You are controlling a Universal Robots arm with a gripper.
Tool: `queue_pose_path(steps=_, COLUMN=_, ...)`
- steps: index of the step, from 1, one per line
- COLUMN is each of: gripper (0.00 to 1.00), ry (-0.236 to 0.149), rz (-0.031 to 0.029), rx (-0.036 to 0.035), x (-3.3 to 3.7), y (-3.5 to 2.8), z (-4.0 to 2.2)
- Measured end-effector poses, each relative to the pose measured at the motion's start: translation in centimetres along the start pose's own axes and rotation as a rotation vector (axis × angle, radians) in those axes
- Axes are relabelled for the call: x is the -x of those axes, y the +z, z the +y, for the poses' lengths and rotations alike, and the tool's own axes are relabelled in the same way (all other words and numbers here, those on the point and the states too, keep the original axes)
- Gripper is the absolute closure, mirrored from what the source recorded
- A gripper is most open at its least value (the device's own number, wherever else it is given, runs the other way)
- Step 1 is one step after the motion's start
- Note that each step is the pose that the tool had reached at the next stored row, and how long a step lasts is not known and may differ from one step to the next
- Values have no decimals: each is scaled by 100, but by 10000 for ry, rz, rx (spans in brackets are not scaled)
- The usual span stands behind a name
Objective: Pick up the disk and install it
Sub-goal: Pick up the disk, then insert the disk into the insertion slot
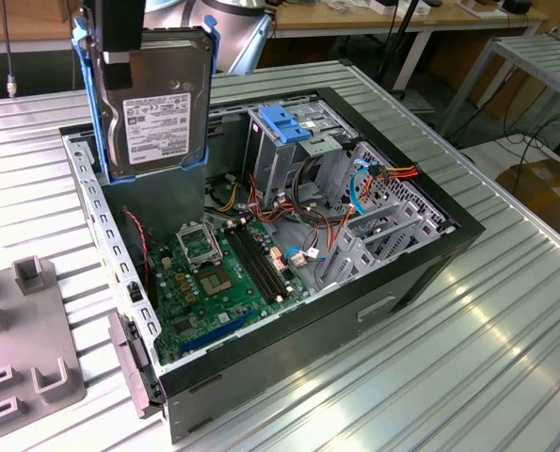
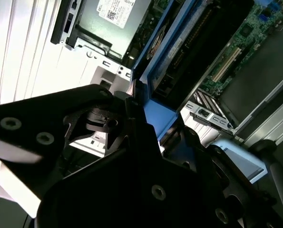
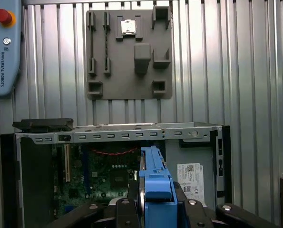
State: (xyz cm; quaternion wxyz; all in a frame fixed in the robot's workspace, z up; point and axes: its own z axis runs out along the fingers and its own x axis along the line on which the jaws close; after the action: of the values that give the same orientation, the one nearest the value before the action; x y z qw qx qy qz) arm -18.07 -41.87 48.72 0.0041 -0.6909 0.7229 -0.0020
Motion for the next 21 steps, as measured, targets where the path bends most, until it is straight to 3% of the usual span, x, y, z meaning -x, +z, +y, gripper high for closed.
queue_pose_path(steps=2, gripper=63, ry=1, rz=2, rx=-1, x=2, y=6, z=-58)
queue_pose_path(steps=5, gripper=63, ry=1, rz=5, rx=0, x=9, y=18, z=-217)
queue_pose_path(steps=9, gripper=63, ry=0, rz=5, rx=0, x=13, y=24, z=-312)
queue_pose_path(steps=21, gripper=63, ry=0, rz=5, rx=0, x=0, y=24, z=-337)
